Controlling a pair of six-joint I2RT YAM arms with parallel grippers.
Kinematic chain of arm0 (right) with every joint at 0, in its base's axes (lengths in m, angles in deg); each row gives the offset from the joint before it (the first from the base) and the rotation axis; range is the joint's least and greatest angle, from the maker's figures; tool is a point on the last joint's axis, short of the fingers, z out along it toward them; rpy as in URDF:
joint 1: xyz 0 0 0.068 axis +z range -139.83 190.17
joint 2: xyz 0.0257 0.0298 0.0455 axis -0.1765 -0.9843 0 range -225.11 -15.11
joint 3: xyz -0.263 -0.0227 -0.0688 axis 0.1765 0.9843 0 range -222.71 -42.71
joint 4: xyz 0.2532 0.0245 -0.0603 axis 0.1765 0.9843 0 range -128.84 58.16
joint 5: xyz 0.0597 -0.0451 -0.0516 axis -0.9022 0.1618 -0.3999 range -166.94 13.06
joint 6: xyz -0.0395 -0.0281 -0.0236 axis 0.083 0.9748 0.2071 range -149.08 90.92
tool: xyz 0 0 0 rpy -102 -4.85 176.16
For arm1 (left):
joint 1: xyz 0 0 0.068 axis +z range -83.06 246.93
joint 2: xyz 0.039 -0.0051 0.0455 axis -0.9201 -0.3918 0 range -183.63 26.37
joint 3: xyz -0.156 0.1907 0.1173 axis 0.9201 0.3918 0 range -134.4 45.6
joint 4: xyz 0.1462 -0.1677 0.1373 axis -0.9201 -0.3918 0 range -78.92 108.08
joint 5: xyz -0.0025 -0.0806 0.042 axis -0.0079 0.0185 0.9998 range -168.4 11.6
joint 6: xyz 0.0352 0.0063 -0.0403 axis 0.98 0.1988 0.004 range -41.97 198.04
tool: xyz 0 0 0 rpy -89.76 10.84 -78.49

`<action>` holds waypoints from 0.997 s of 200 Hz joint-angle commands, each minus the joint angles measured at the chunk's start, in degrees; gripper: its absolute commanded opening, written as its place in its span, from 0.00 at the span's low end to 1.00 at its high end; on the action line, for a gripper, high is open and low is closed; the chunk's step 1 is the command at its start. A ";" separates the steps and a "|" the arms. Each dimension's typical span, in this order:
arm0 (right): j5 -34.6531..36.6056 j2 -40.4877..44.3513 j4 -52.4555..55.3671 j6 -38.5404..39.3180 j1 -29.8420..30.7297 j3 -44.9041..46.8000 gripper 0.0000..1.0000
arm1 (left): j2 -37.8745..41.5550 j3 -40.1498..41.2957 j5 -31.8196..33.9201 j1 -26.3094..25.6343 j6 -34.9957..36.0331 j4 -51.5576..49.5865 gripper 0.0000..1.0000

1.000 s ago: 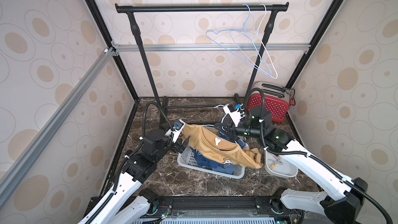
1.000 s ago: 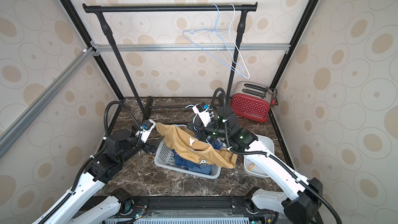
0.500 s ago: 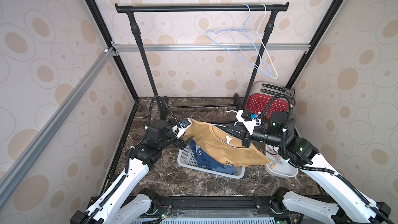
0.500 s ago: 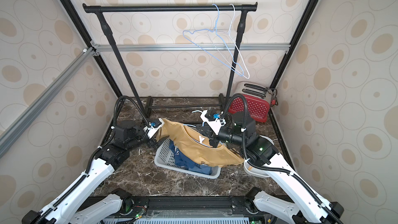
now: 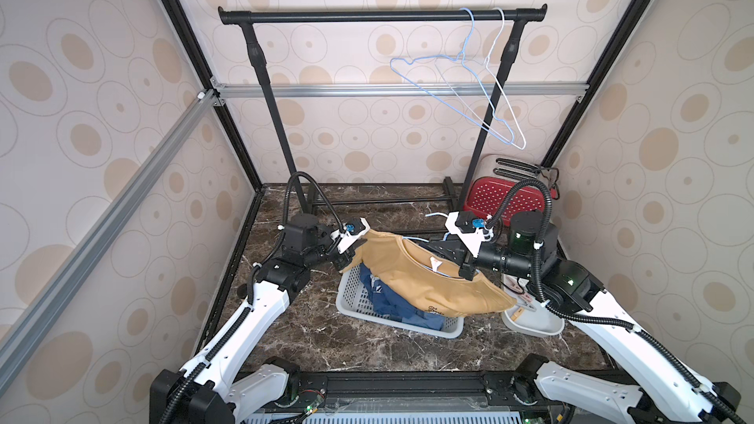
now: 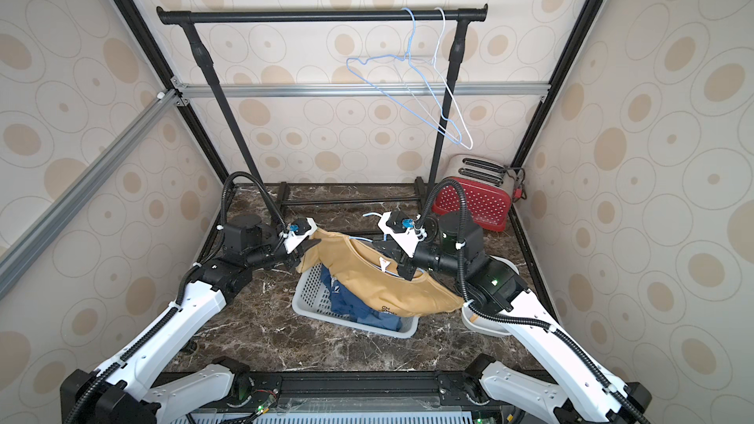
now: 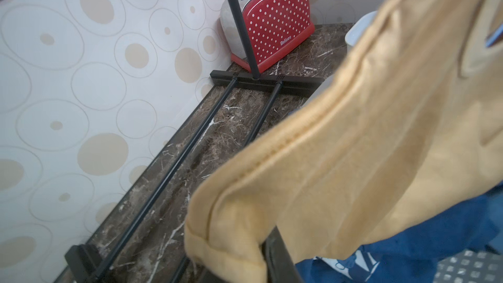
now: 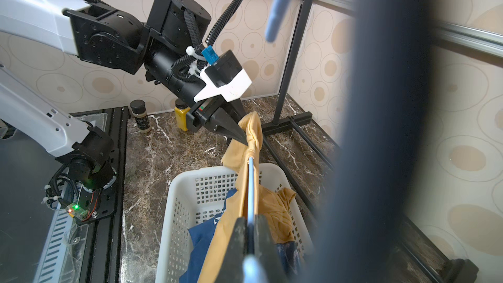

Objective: Remove the clothespins securing t-shirts to the hanger
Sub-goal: Remove the T-shirt from the hanger.

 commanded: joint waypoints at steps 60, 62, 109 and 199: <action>2.46 3.94 -2.64 2.81 -0.08 1.17 0.00 | -0.75 -1.96 8.52 2.89 -8.81 4.30 0.00; 2.54 4.14 -2.81 2.80 -0.09 1.35 0.00 | -0.77 -1.87 8.57 3.37 -9.79 4.76 0.00; 4.54 8.78 -7.79 1.83 -0.53 4.33 0.00 | 0.43 2.59 10.21 10.34 -24.89 15.73 0.00; 3.04 3.40 2.96 5.94 -0.37 -1.39 0.00 | -1.02 -3.45 1.43 10.92 -30.54 13.41 0.00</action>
